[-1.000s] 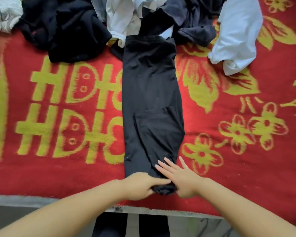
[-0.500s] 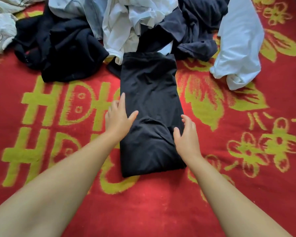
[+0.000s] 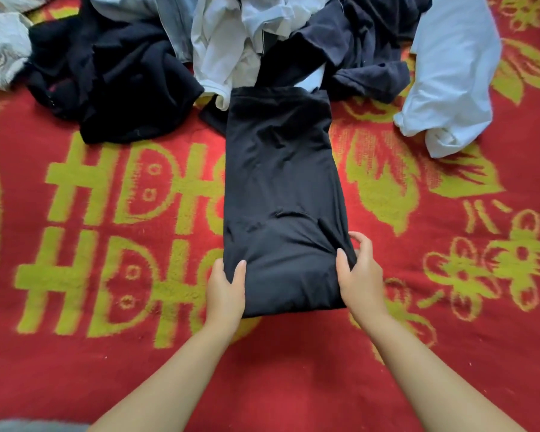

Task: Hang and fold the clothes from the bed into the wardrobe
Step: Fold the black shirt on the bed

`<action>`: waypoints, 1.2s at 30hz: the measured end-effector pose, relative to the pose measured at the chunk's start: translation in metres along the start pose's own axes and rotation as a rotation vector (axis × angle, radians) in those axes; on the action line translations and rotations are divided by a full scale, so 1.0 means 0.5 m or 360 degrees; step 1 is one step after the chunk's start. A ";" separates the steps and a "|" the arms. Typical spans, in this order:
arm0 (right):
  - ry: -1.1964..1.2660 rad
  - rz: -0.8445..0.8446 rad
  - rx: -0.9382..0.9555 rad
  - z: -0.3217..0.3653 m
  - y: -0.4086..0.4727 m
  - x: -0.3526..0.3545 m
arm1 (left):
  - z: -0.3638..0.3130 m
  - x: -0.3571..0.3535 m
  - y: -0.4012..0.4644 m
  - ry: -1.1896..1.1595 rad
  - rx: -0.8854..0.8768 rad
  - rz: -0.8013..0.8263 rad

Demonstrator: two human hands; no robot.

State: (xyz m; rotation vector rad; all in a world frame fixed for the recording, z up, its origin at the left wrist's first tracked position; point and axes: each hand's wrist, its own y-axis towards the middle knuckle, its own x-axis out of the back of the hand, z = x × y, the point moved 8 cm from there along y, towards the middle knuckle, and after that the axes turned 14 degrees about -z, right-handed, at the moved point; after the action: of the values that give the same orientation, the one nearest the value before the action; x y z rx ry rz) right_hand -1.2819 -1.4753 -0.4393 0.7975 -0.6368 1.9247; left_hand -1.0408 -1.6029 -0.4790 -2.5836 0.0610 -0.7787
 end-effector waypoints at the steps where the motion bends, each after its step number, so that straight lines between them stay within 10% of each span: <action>1: -0.0020 0.0001 0.0024 -0.009 -0.020 0.012 | 0.014 0.016 -0.010 0.0029 -0.0021 0.0016; 9: -0.0674 0.0505 -0.0048 -0.144 -0.202 0.004 | 0.182 0.068 -0.080 0.0720 0.0089 0.0296; 13: -0.0929 0.0544 0.0982 -0.079 -0.246 -0.008 | 0.094 0.084 -0.074 0.1225 -0.1195 0.0219; 17: -0.1257 0.1124 0.1413 -0.103 -0.341 -0.050 | 0.143 0.041 -0.189 0.1600 -0.1968 0.0994; 27: -0.1225 0.1631 0.1023 -0.123 -0.322 -0.074 | 0.180 0.005 -0.176 0.2135 -0.1571 0.1513; 32: -0.0838 0.2221 0.0622 -0.020 -0.277 -0.012 | 0.054 0.051 -0.153 0.1659 -0.0482 0.2276; 36: -0.0521 0.2100 0.0265 0.083 -0.090 -0.007 | -0.100 0.010 -0.031 0.1282 -0.0103 0.2060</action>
State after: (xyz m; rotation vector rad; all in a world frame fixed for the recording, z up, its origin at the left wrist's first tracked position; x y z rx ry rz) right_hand -1.2293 -1.4870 -0.4103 0.8829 -1.4570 3.0674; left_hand -1.0647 -1.6099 -0.4325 -1.5110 1.7396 -1.1076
